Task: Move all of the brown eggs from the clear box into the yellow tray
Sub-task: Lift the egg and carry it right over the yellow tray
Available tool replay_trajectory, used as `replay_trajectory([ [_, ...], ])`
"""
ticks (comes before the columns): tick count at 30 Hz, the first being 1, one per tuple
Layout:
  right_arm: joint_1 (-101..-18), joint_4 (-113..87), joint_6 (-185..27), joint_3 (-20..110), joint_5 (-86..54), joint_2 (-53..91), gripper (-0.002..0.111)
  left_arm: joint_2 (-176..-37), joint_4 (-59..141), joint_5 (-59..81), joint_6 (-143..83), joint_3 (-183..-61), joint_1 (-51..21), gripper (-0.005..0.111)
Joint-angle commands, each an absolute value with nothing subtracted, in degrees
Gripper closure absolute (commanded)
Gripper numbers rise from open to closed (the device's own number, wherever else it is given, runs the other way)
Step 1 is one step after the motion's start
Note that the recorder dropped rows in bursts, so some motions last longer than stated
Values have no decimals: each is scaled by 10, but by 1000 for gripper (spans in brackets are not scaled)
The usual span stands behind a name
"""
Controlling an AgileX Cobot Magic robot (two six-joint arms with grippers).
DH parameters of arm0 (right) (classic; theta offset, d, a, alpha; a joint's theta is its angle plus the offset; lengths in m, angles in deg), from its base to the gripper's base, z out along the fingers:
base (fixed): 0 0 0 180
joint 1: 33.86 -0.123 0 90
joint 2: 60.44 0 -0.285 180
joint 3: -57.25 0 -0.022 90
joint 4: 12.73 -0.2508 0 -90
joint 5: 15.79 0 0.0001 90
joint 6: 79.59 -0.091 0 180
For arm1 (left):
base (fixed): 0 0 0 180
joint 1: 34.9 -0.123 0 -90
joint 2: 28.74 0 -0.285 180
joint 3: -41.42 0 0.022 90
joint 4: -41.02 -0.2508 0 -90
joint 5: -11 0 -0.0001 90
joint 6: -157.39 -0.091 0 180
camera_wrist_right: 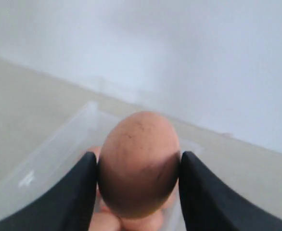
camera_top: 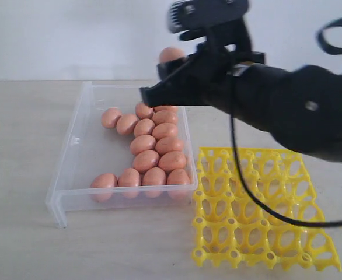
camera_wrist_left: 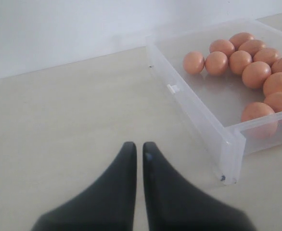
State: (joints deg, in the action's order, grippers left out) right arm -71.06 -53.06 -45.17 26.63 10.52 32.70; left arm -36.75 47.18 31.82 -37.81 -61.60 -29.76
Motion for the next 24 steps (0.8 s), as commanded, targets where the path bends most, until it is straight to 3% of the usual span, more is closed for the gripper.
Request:
replay_trajectory([
  [1, -710, -580, -467, 154, 252, 236, 109, -365, 472, 316, -372, -614, -300, 103],
  [7, -684, -637, -545, 43, 388, 231, 109, -365, 472, 316, -372, -614, -300, 103],
  [10, -626, -552, -683, 39, 320, 267, 109, -365, 472, 316, -372, -614, -300, 103],
  [15, -582, -135, -884, 43, 277, 347, 109, -365, 472, 316, -372, -614, -300, 103],
  [24, -584, -109, -845, 44, 261, 420, 109, -365, 472, 316, -372, -614, -300, 103],
])
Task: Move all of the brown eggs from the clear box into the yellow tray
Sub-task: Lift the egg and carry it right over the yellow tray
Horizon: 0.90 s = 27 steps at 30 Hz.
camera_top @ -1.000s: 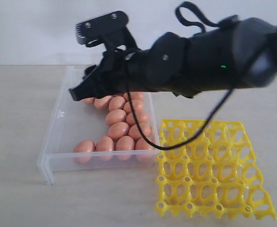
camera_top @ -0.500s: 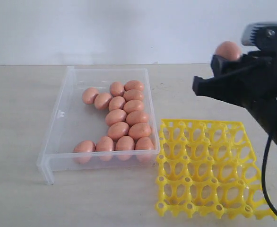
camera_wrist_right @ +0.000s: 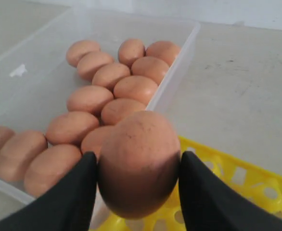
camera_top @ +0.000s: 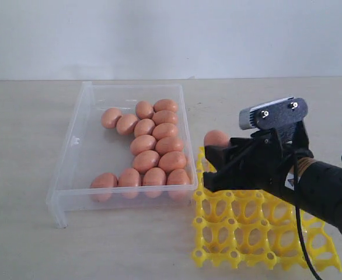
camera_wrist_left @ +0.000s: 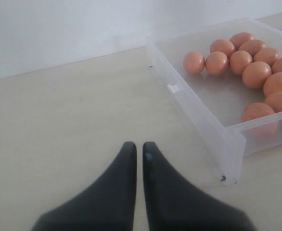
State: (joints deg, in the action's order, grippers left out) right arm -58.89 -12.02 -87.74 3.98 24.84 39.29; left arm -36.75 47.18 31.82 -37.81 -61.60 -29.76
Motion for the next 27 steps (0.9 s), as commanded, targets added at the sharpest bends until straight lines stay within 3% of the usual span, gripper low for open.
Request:
replay_trajectory([
  [1, -584, -109, -838, 49, 257, 428, 109, -365, 472, 316, -372, -614, -300, 103],
  [11, -584, -108, -823, 121, 220, 483, 109, -365, 472, 316, -372, -614, -300, 103],
  [27, -584, -124, -818, 123, 195, 491, 109, -365, 472, 316, -372, -614, -300, 103],
])
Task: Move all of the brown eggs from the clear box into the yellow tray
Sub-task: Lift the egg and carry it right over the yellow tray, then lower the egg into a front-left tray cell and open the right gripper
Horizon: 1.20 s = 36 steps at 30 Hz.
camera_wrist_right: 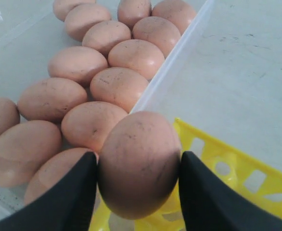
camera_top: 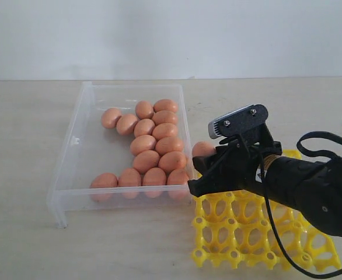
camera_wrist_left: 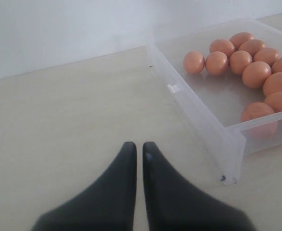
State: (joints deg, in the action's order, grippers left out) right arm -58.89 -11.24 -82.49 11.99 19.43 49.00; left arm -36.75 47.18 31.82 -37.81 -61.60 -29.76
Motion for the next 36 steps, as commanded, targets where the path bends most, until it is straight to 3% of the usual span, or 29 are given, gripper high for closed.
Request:
replay_trajectory([
  [1, -584, -135, -817, 123, 195, 491, 109, -365, 472, 316, -372, -614, -300, 103],
  [5, -584, -223, -772, 123, 195, 491, 107, -365, 472, 316, -372, -614, -300, 103],
  [14, -584, -196, -749, 123, 184, 491, 86, -365, 472, 316, -372, -614, -300, 103],
  [36, -584, -120, -746, 123, 157, 491, 85, -365, 472, 316, -372, -614, -300, 103],
])
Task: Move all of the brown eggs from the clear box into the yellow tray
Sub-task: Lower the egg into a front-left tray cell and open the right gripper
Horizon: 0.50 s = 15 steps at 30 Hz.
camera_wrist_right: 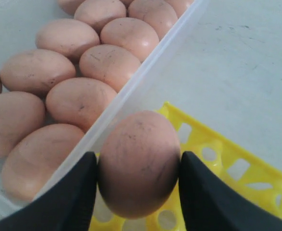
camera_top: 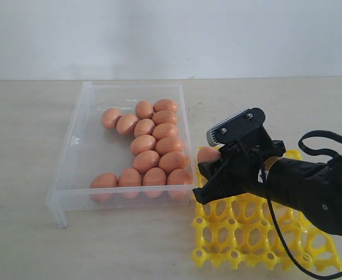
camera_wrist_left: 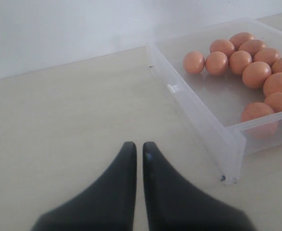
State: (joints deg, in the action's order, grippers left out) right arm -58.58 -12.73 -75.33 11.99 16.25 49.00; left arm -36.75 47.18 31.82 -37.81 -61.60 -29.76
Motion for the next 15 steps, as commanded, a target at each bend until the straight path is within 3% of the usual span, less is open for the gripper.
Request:
replay_trajectory([
  [1, -584, -120, -744, 123, 160, 491, 85, -365, 472, 316, -372, -614, -300, 103],
  [7, -584, -120, -724, 123, 156, 491, 83, -365, 472, 316, -372, -614, -300, 103],
  [12, -584, -120, -722, 123, 156, 491, 57, -365, 472, 316, -372, -614, -300, 103],
  [15, -584, -120, -722, 123, 156, 491, 56, -365, 472, 316, -372, -614, -300, 103],
])
